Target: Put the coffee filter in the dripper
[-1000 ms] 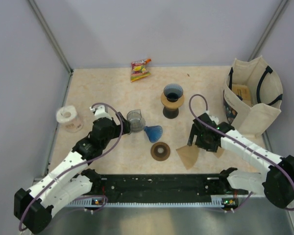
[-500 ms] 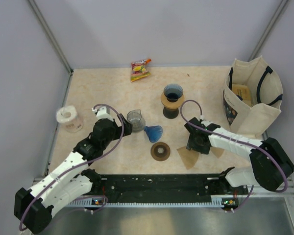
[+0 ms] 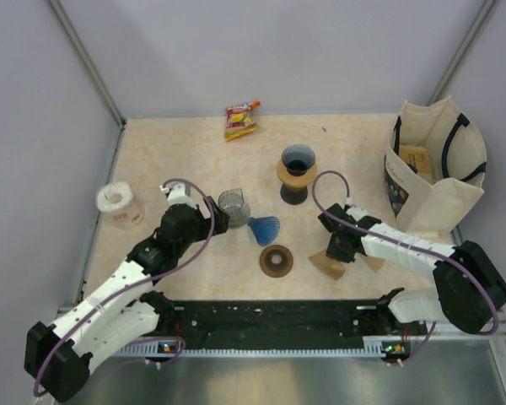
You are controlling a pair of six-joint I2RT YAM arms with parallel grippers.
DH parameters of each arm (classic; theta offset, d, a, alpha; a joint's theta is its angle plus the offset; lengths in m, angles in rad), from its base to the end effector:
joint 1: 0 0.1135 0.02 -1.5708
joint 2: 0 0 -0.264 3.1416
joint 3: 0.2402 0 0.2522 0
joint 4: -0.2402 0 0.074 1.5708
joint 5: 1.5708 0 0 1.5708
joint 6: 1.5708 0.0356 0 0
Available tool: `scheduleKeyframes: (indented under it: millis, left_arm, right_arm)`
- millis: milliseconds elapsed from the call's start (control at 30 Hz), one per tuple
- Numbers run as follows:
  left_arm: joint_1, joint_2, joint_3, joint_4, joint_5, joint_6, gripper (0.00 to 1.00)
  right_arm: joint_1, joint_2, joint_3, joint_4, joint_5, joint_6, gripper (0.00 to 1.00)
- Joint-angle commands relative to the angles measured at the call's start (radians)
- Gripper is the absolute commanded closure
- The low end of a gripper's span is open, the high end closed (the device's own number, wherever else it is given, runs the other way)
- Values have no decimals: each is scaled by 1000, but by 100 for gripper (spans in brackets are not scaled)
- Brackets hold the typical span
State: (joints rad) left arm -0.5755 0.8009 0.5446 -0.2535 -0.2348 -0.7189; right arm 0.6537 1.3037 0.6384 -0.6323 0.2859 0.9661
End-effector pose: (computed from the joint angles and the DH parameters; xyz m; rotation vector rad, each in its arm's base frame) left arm 0.1582 -0.0928 0.2460 -0.2963 2.0910 -0.5469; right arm 0.1722 0.1193 0.1600 0.4813 2.7063 0.0008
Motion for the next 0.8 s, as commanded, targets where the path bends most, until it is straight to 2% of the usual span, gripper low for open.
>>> scheduleKeyframes:
  millis: [0, 133, 267, 400, 567, 633, 767]
  left_arm:
    - [2, 0, -9, 72, 64, 30, 1]
    - [2, 24, -9, 144, 201, 55, 1]
    - [0, 69, -3, 227, 395, 61, 1]
    - [2, 150, 40, 243, 509, 65, 1]
    - [-1, 279, 92, 364, 698, 21, 1]
    - [-1, 343, 129, 399, 736, -27, 1]
    - [-53, 441, 218, 398, 773, -22, 1]
  right_arm:
    - [15, -21, -34, 106, -62, -6, 82]
    - [14, -121, -51, 204, -134, -70, 88]
    - [14, -208, -66, 284, -200, -127, 94]
    - [12, -247, -49, 287, -221, -178, 94]
    - [15, -293, 18, 305, -238, -262, 94]
    - [14, -302, 35, 344, -243, -302, 93]
    - [17, -290, 63, 399, -241, -348, 93]
